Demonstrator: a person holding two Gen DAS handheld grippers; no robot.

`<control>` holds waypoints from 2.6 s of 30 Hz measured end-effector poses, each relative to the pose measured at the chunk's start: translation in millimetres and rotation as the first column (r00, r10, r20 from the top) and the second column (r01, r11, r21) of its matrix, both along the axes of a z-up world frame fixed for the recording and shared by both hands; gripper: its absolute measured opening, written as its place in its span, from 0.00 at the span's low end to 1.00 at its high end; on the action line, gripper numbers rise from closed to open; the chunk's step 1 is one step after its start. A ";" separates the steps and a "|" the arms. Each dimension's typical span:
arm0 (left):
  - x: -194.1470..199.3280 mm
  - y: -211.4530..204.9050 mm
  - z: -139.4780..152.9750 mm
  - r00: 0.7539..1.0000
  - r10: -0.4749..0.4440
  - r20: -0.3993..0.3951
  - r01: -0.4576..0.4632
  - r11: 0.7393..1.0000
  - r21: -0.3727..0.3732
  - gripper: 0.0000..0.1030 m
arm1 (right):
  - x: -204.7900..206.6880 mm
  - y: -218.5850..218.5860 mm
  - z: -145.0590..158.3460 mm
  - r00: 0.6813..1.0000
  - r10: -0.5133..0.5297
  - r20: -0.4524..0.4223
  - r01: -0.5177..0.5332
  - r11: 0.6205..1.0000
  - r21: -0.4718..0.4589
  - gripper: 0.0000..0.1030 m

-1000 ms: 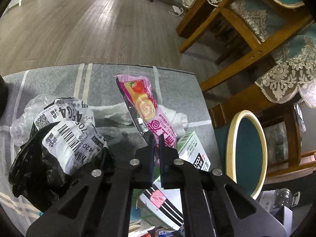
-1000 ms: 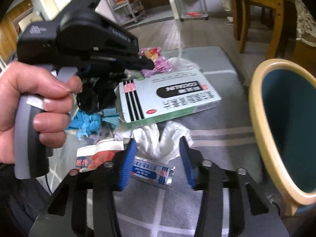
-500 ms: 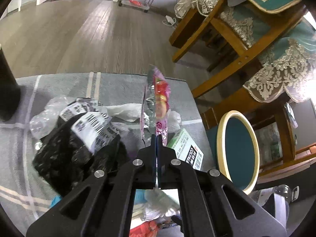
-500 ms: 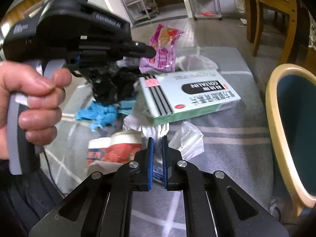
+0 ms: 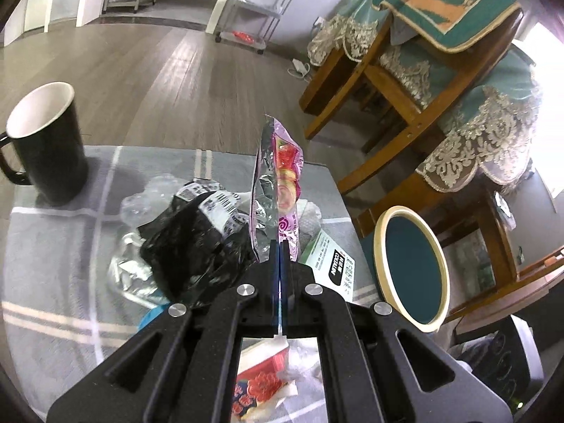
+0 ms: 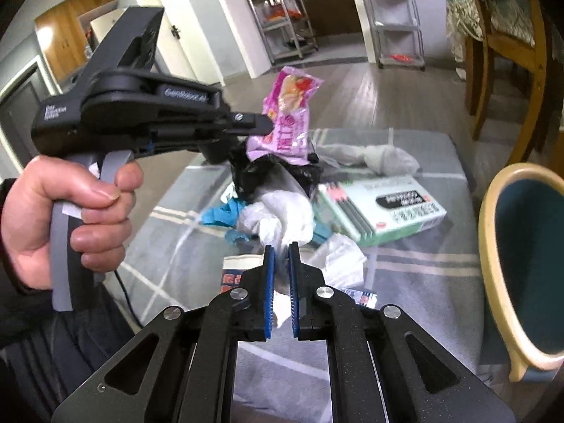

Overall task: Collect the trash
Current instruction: 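Carry the tissue and pink wrapper over the bin and open both tools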

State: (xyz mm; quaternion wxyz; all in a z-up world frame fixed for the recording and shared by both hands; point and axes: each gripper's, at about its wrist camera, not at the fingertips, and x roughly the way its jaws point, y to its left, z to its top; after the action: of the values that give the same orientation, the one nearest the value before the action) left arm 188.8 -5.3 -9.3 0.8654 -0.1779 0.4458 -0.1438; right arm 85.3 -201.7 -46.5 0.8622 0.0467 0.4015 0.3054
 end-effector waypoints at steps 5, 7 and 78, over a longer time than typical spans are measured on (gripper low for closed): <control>-16.8 5.1 8.7 1.000 0.011 0.028 -0.011 1.000 -0.008 0.00 | -7.0 -9.3 9.1 0.999 -0.019 0.029 0.019 1.000 0.004 0.09; -23.4 5.2 11.5 0.999 0.009 0.037 -0.009 1.000 -0.007 0.00 | -9.7 -12.9 13.3 0.999 -0.033 0.040 0.032 0.999 0.004 0.09; -1.2 -207.7 -14.7 0.945 -0.326 -0.012 0.326 0.943 0.070 0.35 | 2.4 -217.4 -15.1 0.646 -0.750 -0.139 0.762 0.642 0.082 0.45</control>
State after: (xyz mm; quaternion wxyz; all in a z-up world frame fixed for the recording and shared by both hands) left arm 187.7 -212.9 -24.0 0.8354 -0.0709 0.4741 -0.2690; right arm 87.7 -419.1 -61.6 0.8861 0.2816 0.3632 -0.0593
